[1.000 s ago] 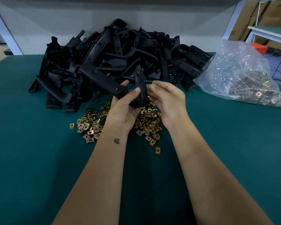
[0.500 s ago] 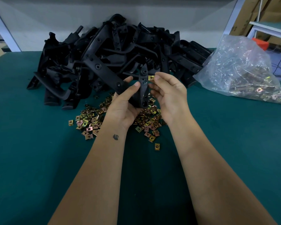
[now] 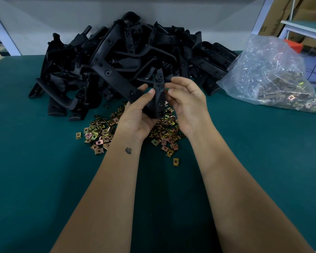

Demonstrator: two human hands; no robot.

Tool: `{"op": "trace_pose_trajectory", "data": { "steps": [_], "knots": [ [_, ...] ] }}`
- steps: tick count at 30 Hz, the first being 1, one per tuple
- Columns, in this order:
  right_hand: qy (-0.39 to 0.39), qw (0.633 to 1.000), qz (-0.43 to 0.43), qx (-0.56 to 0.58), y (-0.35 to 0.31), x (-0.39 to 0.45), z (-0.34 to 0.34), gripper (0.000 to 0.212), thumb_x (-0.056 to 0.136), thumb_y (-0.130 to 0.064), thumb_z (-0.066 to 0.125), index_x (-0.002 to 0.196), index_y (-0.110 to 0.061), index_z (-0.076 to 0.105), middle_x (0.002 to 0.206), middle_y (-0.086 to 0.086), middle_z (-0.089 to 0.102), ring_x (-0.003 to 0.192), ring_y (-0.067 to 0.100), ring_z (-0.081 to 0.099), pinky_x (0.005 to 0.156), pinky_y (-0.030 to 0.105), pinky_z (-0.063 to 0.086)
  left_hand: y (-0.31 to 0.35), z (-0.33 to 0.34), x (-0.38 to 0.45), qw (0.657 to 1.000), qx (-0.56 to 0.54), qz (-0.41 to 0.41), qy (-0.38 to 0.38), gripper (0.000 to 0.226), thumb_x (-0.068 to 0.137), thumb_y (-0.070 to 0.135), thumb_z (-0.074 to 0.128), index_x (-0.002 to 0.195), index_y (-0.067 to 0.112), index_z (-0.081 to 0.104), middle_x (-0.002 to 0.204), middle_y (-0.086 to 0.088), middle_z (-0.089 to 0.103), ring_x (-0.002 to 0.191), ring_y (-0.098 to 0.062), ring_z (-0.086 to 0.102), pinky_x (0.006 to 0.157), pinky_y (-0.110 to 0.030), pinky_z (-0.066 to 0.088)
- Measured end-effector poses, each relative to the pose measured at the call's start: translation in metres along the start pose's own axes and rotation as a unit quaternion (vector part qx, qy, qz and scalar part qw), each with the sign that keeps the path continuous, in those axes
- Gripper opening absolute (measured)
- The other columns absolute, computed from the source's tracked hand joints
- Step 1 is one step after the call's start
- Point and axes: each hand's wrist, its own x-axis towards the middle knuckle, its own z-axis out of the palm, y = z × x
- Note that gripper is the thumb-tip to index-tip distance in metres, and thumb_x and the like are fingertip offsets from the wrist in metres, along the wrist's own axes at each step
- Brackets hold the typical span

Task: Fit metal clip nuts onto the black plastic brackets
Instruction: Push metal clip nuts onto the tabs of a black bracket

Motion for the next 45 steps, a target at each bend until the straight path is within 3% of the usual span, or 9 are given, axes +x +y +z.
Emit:
{"op": "trace_pose_trajectory", "data": {
  "steps": [5, 10, 14, 25, 28, 34, 40, 45],
  "knots": [
    [-0.001, 1.0, -0.031, -0.003, 0.001, 0.0, 0.001, 0.025, 0.088, 0.012, 0.057, 0.099, -0.008, 0.066, 0.083, 0.004, 0.069, 0.083, 0.014, 0.065, 0.081, 0.026, 0.052, 0.0, 0.001, 0.0, 1.0, -0.011, -0.004, 0.008, 0.02, 0.085, 0.007, 0.069, 0.094, 0.023, 0.065, 0.094, -0.003, 0.077, 0.08, -0.015, 0.075, 0.063, -0.034, 0.058],
    [0.012, 1.0, -0.015, -0.013, 0.0, -0.001, 0.001, 0.037, 0.083, 0.015, 0.063, 0.109, -0.011, 0.063, 0.098, 0.008, 0.065, 0.085, 0.014, 0.065, 0.077, 0.023, 0.053, 0.0, 0.002, 0.0, 1.0, -0.01, -0.006, 0.007, 0.02, 0.083, 0.007, 0.069, 0.094, 0.024, 0.064, 0.092, -0.002, 0.077, 0.079, -0.014, 0.075, 0.064, -0.034, 0.059],
    [0.008, 1.0, -0.007, 0.001, -0.001, 0.001, 0.001, 0.042, 0.084, 0.014, 0.062, 0.117, -0.01, 0.059, 0.088, 0.007, 0.071, 0.082, 0.015, 0.065, 0.07, 0.022, 0.051, 0.0, 0.0, 0.001, 1.0, 0.006, -0.011, 0.007, 0.02, 0.084, 0.008, 0.071, 0.095, 0.024, 0.066, 0.095, -0.002, 0.077, 0.08, -0.014, 0.074, 0.064, -0.034, 0.058],
    [-0.003, 0.997, 0.028, 0.068, -0.001, 0.002, -0.003, 0.06, 0.086, 0.015, 0.059, 0.139, -0.008, 0.045, 0.101, 0.014, 0.071, 0.097, 0.023, 0.065, 0.096, 0.036, 0.048, 0.001, 0.002, -0.002, 0.999, 0.034, -0.02, -0.009, 0.016, 0.087, 0.01, 0.068, 0.093, 0.024, 0.066, 0.095, 0.0, 0.075, 0.081, -0.013, 0.073, 0.061, -0.031, 0.057],
    [-0.024, 0.995, 0.042, 0.09, -0.001, 0.0, -0.003, 0.056, 0.088, 0.012, 0.057, 0.138, -0.009, 0.044, 0.108, 0.016, 0.07, 0.1, 0.024, 0.067, 0.095, 0.034, 0.052, 0.002, 0.002, -0.002, 0.999, 0.039, -0.02, -0.012, 0.015, 0.088, 0.009, 0.068, 0.094, 0.024, 0.066, 0.097, -0.001, 0.075, 0.086, -0.015, 0.072, 0.063, -0.032, 0.057],
    [-0.024, 0.995, 0.059, 0.073, -0.003, 0.0, -0.003, 0.065, 0.087, 0.011, 0.061, 0.145, -0.01, 0.038, 0.091, 0.007, 0.074, 0.09, 0.016, 0.071, 0.088, 0.028, 0.055, 0.005, 0.001, -0.004, 0.998, 0.064, -0.012, -0.018, 0.015, 0.09, 0.009, 0.066, 0.095, 0.022, 0.064, 0.094, 0.0, 0.075, 0.083, -0.014, 0.073, 0.064, -0.033, 0.058],
    [-0.055, 0.994, 0.09, 0.02, -0.003, 0.002, -0.007, 0.084, 0.085, 0.014, 0.061, 0.154, -0.012, 0.021, 0.098, 0.012, 0.07, 0.097, 0.021, 0.068, 0.103, 0.036, 0.047, 0.017, -0.006, -0.008, 0.993, 0.115, -0.004, -0.034, 0.021, 0.081, 0.01, 0.07, 0.094, 0.024, 0.062, 0.091, 0.004, 0.077, 0.082, -0.012, 0.074, 0.068, -0.036, 0.059],
    [-0.067, 0.992, 0.096, -0.043, -0.005, 0.004, -0.012, 0.093, 0.081, 0.012, 0.066, 0.155, -0.014, 0.017, 0.085, 0.003, 0.074, 0.096, 0.017, 0.069, 0.114, 0.042, 0.037, 0.021, -0.006, -0.01, 0.99, 0.139, -0.029, -0.028, 0.021, 0.082, 0.008, 0.071, 0.093, 0.023, 0.061, 0.085, 0.004, 0.076, 0.075, -0.011, 0.073, 0.058, -0.031, 0.058]
  ]
}}
